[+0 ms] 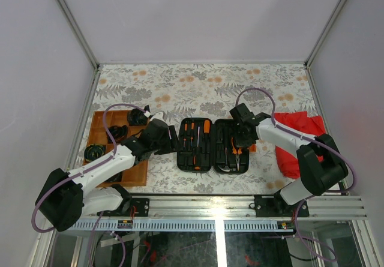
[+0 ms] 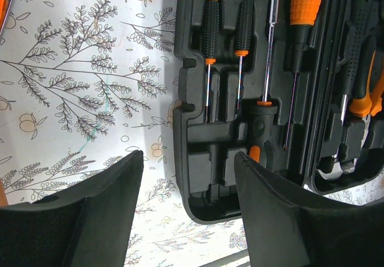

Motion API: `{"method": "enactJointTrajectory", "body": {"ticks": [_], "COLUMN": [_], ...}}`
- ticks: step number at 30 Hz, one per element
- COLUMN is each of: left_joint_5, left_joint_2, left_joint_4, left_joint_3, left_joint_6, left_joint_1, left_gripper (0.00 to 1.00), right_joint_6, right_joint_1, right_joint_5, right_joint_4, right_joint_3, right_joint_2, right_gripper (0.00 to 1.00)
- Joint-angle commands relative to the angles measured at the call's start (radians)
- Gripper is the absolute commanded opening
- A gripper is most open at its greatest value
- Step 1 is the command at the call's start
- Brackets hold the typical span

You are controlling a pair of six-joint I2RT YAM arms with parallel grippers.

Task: Sort the tools into containers
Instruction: Adjust the pliers in the storage box.

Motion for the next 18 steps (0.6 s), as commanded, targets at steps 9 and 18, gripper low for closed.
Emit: {"method": "enactJointTrajectory", "body": {"ticks": [9, 18], "left_joint_5": [-0.014, -0.107], "left_joint_2": [-0.007, 0.048], "left_joint_4": [0.002, -0.083], "left_joint_3": [0.048, 0.168], "left_joint_6": [0.008, 0.041], "left_joint_1": [0.055, 0.133], "left_gripper": [0.62, 0.68], "right_joint_6": [0.015, 0.007], "right_joint_1": [0.005, 0.005], "right_joint_5": [-0.092, -0.038], "right_joint_4": [-0.004, -0.05], "right_joint_3": [-0.096, -0.016], "right_joint_2": [0.211, -0.008], "right_gripper": [0.09, 0.2]}}
